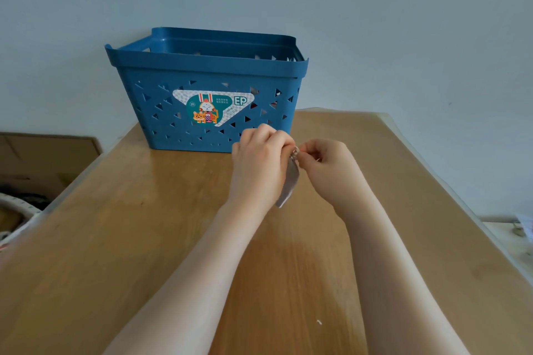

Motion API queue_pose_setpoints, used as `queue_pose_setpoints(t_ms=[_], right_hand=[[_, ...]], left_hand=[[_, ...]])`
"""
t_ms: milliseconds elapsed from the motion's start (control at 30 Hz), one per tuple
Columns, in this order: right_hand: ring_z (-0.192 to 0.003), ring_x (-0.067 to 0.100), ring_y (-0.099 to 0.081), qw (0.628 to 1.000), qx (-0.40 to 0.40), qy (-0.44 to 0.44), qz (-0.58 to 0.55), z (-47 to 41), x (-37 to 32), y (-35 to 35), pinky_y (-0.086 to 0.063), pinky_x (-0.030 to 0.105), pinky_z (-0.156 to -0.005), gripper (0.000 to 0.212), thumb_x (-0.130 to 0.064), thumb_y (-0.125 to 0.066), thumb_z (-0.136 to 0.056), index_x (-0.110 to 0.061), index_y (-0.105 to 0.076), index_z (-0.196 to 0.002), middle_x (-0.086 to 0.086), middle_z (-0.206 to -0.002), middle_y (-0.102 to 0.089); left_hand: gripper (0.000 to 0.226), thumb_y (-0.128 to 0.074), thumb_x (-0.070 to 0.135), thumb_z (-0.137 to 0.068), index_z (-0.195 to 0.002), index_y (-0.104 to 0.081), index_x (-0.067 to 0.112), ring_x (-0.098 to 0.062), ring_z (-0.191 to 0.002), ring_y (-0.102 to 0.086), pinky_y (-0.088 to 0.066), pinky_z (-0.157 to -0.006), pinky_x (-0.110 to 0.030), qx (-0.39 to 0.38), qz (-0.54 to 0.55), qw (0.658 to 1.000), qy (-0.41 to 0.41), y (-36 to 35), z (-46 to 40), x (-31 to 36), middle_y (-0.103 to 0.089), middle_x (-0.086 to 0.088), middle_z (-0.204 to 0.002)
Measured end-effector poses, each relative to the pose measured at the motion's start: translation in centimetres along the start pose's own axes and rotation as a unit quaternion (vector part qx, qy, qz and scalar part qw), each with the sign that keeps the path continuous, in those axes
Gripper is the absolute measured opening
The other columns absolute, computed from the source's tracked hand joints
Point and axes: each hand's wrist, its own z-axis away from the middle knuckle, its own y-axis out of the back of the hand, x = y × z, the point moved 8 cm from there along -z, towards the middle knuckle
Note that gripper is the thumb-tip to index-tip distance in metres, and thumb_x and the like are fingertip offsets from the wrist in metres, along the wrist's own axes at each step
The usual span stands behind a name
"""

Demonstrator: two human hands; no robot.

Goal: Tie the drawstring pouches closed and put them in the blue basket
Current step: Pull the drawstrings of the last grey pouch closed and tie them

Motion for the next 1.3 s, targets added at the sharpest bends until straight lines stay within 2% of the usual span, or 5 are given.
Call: queue_pose_setpoints(t_ms=[400,800,1000,1067,1300], right_hand=[[-0.049,0.007,-0.029,0.897,-0.151,-0.085,-0.407,0.6,0.1,-0.8,-0.021,0.017,-0.043,0.021,-0.006,-0.045,-0.093,-0.009,-0.057,-0.078,-0.002,-0.062,-0.042],[-0.052,0.008,-0.030,0.907,-0.133,-0.072,-0.392,0.2,0.4,-1.2,-0.024,0.017,-0.045,0.021,-0.009,-0.046,-0.094,-0.008,-0.061,-0.079,-0.003,-0.060,-0.040],[-0.041,0.005,-0.027,0.848,-0.094,-0.094,-0.512,0.2,0.5,-0.8,-0.020,0.017,-0.039,0.027,-0.007,-0.047,-0.093,-0.014,-0.046,-0.067,-0.005,-0.053,-0.031],[-0.038,0.004,-0.023,0.798,-0.070,-0.108,-0.588,0.1,0.9,-0.6,-0.016,0.017,-0.037,0.026,-0.004,-0.044,-0.092,-0.017,-0.043,-0.070,-0.006,-0.049,-0.031],[-0.035,0.008,-0.015,0.632,0.007,-0.163,-0.758,-0.2,2.5,-0.5,-0.014,0.017,-0.033,0.024,0.001,-0.047,-0.069,-0.019,-0.036,-0.066,-0.007,-0.043,-0.020]], left_hand=[[0.027,-0.048,0.024,-0.091,-0.094,-0.064,0.002,-0.010,-0.078,-0.056,-0.047,-0.068,-0.029,0.057,0.180,0.981,-0.052,1.8,0.2,1.8,-0.065,-0.003,-0.088],[0.020,-0.062,0.023,-0.086,-0.079,-0.064,0.004,-0.017,-0.069,-0.061,-0.046,-0.064,-0.024,0.049,0.170,0.984,0.013,1.4,0.1,0.9,-0.066,-0.005,-0.077],[0.019,-0.051,0.019,-0.093,-0.077,-0.053,0.009,-0.018,-0.071,-0.057,-0.042,-0.064,-0.023,0.007,0.257,0.965,0.058,0.6,0.5,1.5,-0.063,-0.001,-0.082],[0.020,-0.050,0.018,-0.095,-0.078,-0.053,0.009,-0.012,-0.076,-0.060,-0.046,-0.071,-0.020,-0.009,0.328,0.935,0.137,-0.2,0.8,0.8,-0.063,0.008,-0.083],[0.030,-0.037,0.000,-0.099,-0.070,-0.046,0.007,-0.014,-0.080,-0.069,-0.056,-0.078,-0.027,-0.043,0.641,0.707,0.296,-2.7,1.5,1.2,-0.066,-0.006,-0.091]])
